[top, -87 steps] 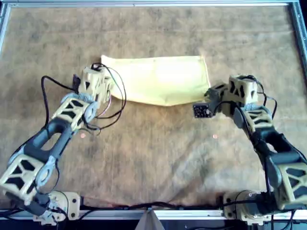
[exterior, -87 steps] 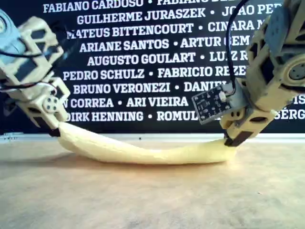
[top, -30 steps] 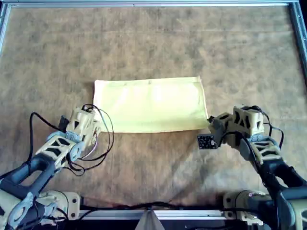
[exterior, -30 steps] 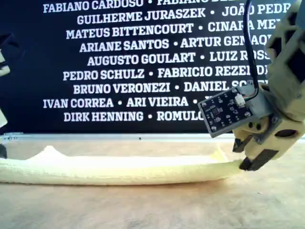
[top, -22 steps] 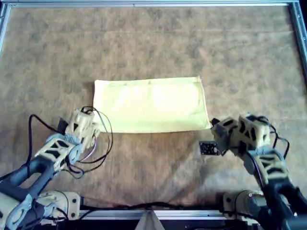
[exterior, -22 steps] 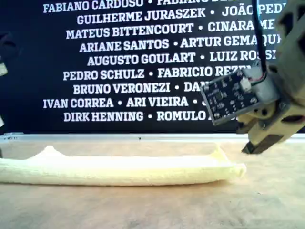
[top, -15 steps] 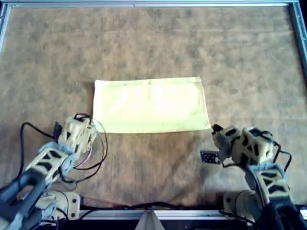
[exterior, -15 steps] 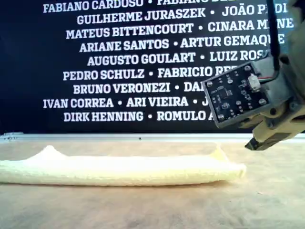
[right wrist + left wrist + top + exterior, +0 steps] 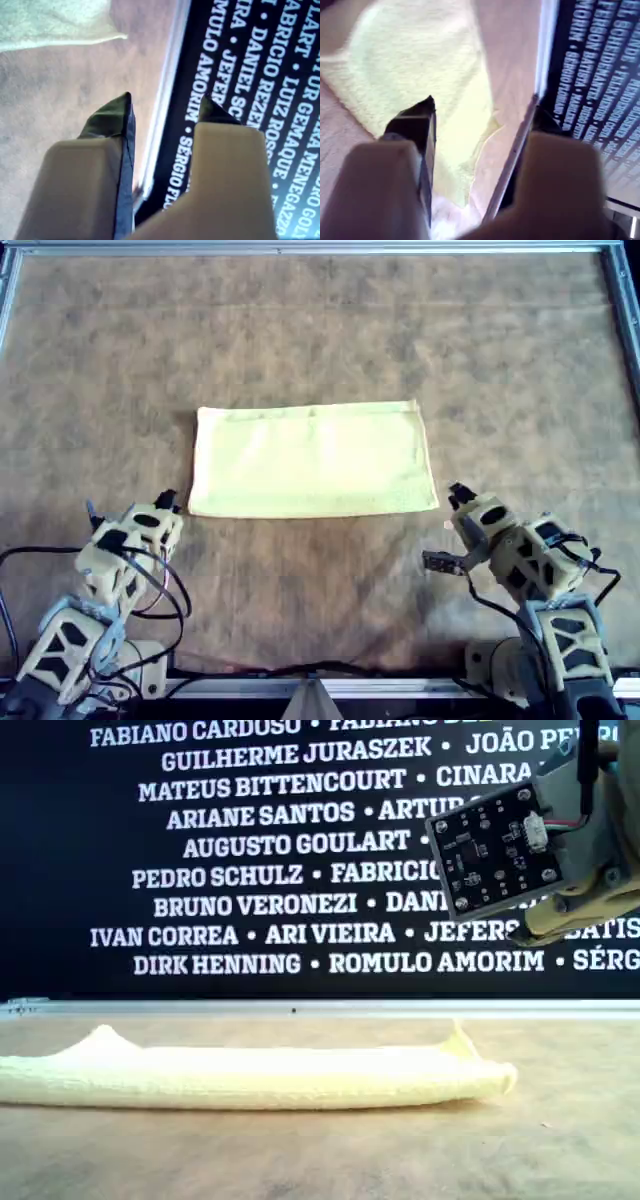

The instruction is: Fold a cloth

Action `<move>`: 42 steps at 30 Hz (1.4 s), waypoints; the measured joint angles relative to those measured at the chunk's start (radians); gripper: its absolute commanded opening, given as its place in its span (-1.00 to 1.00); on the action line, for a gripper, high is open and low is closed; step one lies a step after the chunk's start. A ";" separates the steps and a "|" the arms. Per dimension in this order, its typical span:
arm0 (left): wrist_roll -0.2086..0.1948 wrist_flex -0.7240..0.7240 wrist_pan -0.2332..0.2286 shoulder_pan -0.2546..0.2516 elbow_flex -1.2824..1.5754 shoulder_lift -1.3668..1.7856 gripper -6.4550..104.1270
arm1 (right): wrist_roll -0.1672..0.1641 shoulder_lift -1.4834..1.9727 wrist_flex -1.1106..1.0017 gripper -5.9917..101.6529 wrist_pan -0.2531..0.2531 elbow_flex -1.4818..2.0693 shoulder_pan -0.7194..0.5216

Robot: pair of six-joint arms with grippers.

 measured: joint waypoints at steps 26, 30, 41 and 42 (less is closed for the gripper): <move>0.000 0.000 0.000 0.000 0.012 0.017 0.32 | 0.037 -0.962 0.301 0.62 -0.002 -0.669 0.006; 0.000 0.000 0.000 0.000 0.012 0.017 0.32 | 0.040 -1.049 0.301 0.62 -0.002 -0.710 0.006; 0.000 0.000 0.000 0.000 0.012 0.017 0.32 | 0.043 -1.241 0.301 0.60 -0.002 -0.851 0.018; 0.000 0.000 0.000 0.000 0.012 0.017 0.32 | 0.043 -1.255 0.301 0.58 -0.002 -0.864 0.018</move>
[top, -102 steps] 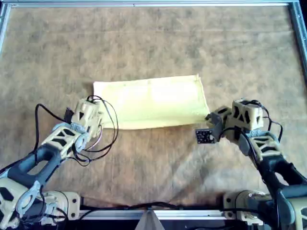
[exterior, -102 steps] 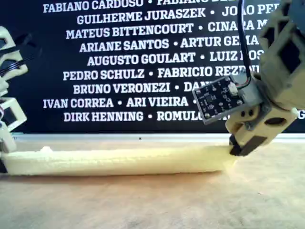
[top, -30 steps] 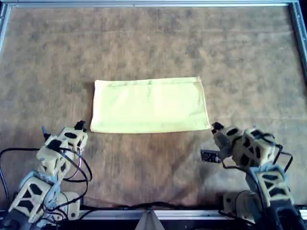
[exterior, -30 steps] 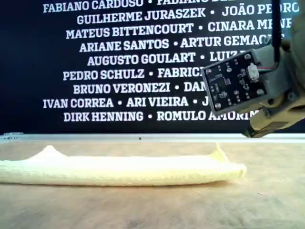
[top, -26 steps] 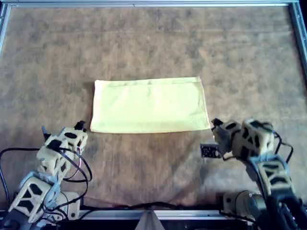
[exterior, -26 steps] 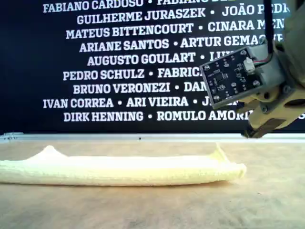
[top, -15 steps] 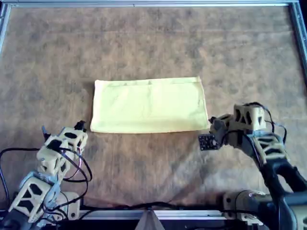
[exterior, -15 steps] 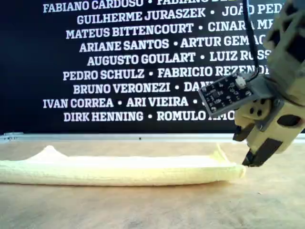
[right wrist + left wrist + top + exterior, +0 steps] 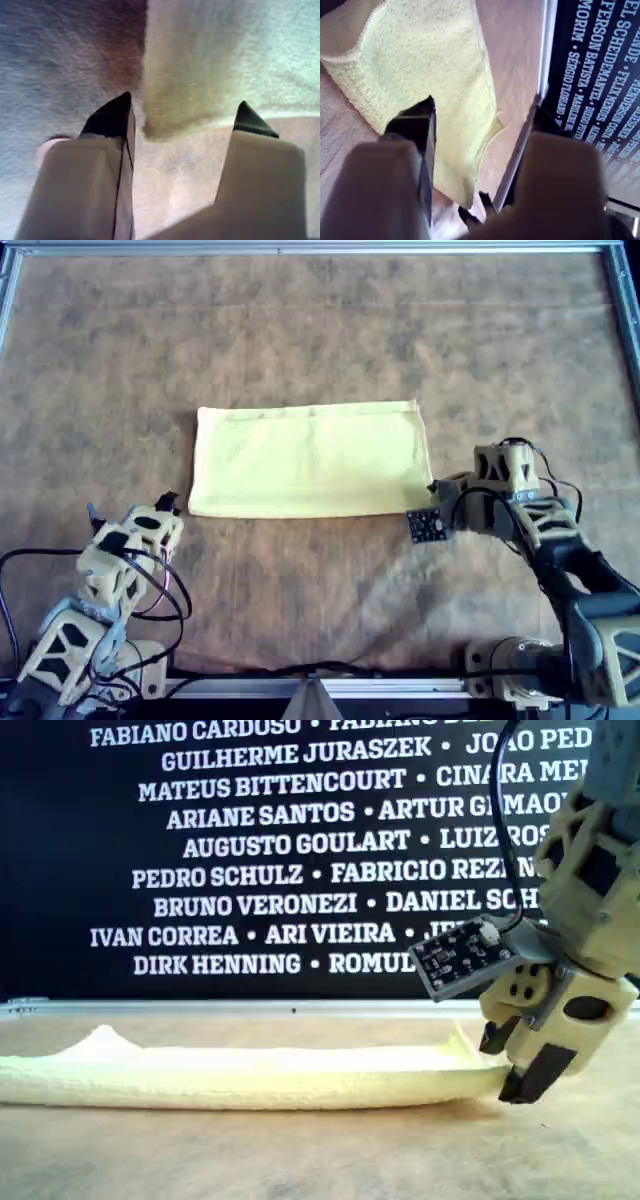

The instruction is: Fold a cloth

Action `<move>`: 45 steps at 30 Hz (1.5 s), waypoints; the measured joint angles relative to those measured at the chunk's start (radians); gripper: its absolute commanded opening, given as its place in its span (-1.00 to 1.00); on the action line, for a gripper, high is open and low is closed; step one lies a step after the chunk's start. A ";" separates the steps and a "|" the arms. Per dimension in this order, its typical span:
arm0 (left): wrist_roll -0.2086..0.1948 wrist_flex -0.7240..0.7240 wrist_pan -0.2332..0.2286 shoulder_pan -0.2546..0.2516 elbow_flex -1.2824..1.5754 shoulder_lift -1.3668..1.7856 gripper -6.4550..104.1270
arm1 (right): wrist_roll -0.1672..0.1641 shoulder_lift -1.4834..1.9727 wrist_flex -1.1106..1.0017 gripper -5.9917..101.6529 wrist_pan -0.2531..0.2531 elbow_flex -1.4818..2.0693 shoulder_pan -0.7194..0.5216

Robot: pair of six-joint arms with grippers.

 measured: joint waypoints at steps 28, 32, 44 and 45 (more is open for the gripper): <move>-0.005 0.000 0.000 0.000 0.000 0.000 0.32 | 0.008 -0.071 -0.051 -0.92 0.000 -0.104 0.109; -0.005 0.000 0.000 0.000 0.000 0.000 0.32 | 0.002 -0.071 -0.083 -0.92 0.000 -0.106 0.109; -0.005 0.000 0.000 0.000 0.000 0.000 0.32 | 0.002 -0.072 -0.094 -0.92 0.000 -0.147 0.109; -0.005 0.000 0.000 0.000 0.000 0.000 0.32 | 0.002 -0.072 -0.094 -0.92 0.000 -0.169 0.110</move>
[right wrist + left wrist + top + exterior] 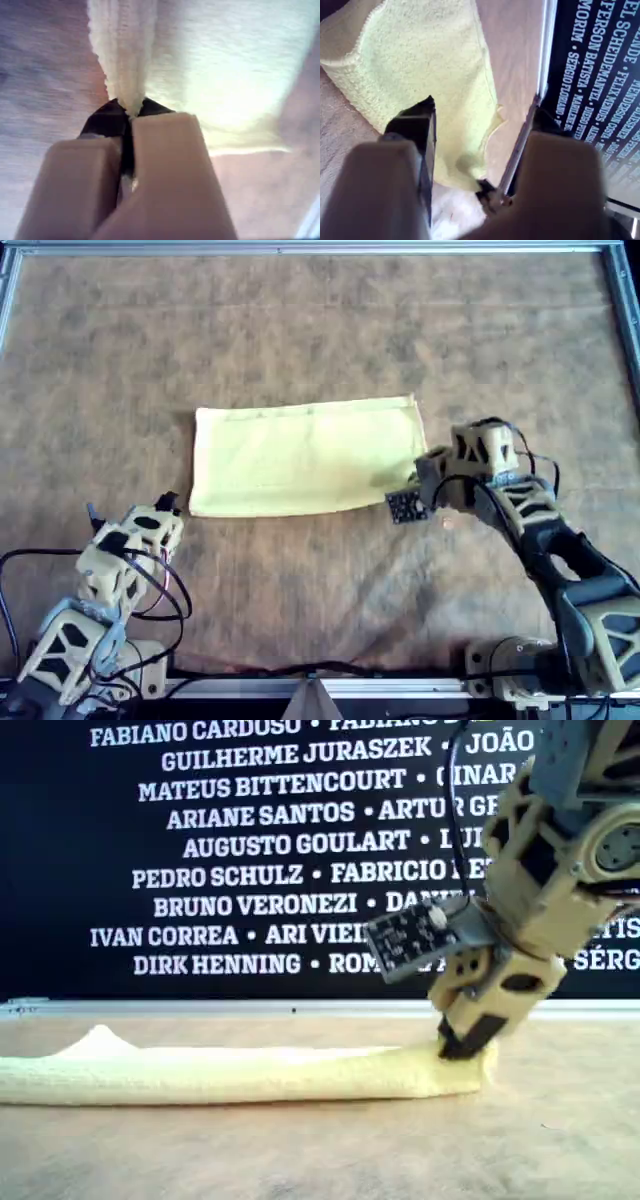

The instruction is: Fold a cloth

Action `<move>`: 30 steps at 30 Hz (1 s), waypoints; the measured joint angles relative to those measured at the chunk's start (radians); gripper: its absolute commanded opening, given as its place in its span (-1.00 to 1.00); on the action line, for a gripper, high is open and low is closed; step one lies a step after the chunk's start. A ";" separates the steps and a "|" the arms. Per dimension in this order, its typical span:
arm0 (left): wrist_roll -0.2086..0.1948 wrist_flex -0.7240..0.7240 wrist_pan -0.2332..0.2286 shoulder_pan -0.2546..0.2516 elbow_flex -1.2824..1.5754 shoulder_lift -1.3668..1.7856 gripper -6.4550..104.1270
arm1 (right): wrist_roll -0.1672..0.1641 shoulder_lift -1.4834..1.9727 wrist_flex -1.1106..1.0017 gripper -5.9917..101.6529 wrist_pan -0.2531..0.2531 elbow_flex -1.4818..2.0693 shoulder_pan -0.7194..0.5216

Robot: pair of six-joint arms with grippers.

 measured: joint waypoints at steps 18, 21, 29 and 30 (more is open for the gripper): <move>0.000 0.000 0.000 0.000 0.000 0.000 0.34 | -0.011 -0.359 0.000 -0.92 0.003 -0.724 0.436; 0.000 0.000 0.000 0.000 0.000 0.000 0.34 | -0.011 -0.506 0.000 -0.92 0.003 -0.931 0.486; 0.000 0.000 0.000 0.000 0.000 0.000 0.34 | -0.011 -0.844 0.000 -0.92 0.003 -1.335 0.598; 0.000 0.000 0.000 0.000 0.000 0.000 0.34 | -0.011 -0.879 0.000 -0.92 0.003 -1.362 0.611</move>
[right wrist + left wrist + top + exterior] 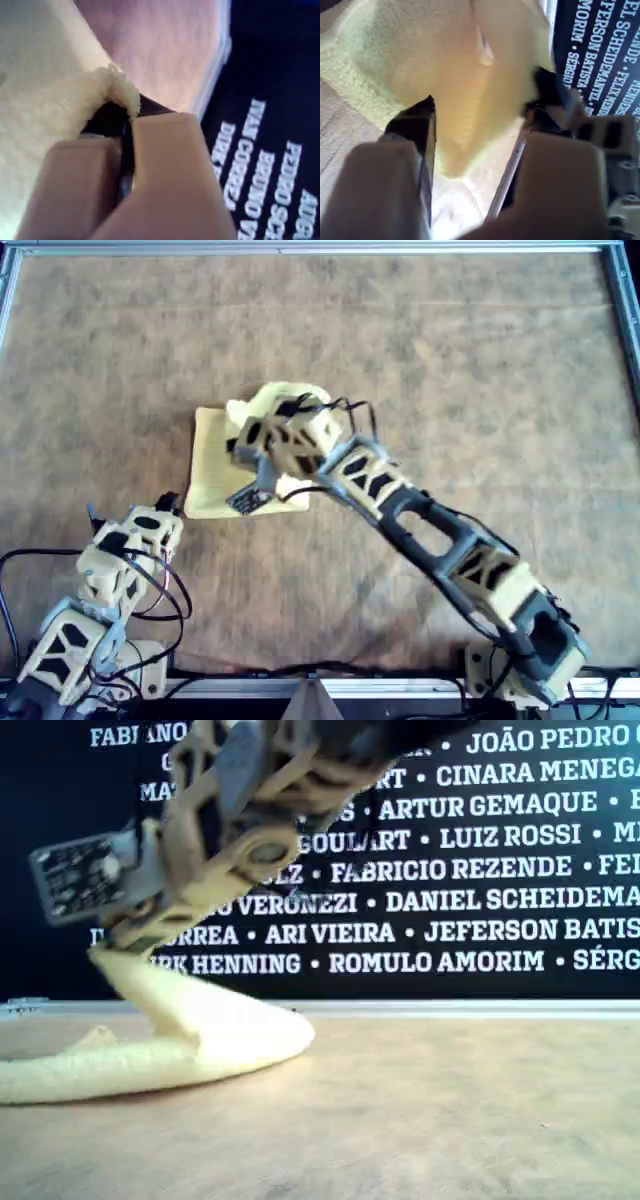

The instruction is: Fold a cloth

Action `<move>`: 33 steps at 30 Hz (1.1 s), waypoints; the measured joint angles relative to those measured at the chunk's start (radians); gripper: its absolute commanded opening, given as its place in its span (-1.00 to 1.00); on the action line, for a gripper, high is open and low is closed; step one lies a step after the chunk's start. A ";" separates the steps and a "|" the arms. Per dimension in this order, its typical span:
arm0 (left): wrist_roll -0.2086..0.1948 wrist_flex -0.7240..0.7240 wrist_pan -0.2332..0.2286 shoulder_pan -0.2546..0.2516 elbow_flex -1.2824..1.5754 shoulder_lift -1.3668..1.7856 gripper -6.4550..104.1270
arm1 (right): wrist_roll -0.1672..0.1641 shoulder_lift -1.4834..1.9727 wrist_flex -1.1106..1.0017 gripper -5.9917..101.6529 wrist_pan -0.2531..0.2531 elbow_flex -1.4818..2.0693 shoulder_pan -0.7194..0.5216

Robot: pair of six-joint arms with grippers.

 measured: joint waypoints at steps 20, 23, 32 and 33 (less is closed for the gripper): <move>0.000 0.000 0.000 0.000 0.000 0.000 0.34 | 0.000 -0.308 0.000 -0.05 -0.003 -0.279 0.109; 0.002 0.000 0.000 0.000 0.000 0.000 0.34 | 0.000 -0.308 0.000 0.05 0.000 -0.279 0.109; 0.003 0.000 0.000 0.000 0.000 0.000 0.32 | 0.000 -0.175 0.163 -0.06 0.000 -0.279 0.075; 0.003 0.000 0.000 0.000 0.000 0.000 0.32 | 0.000 -0.153 0.202 -0.06 0.000 -0.279 0.069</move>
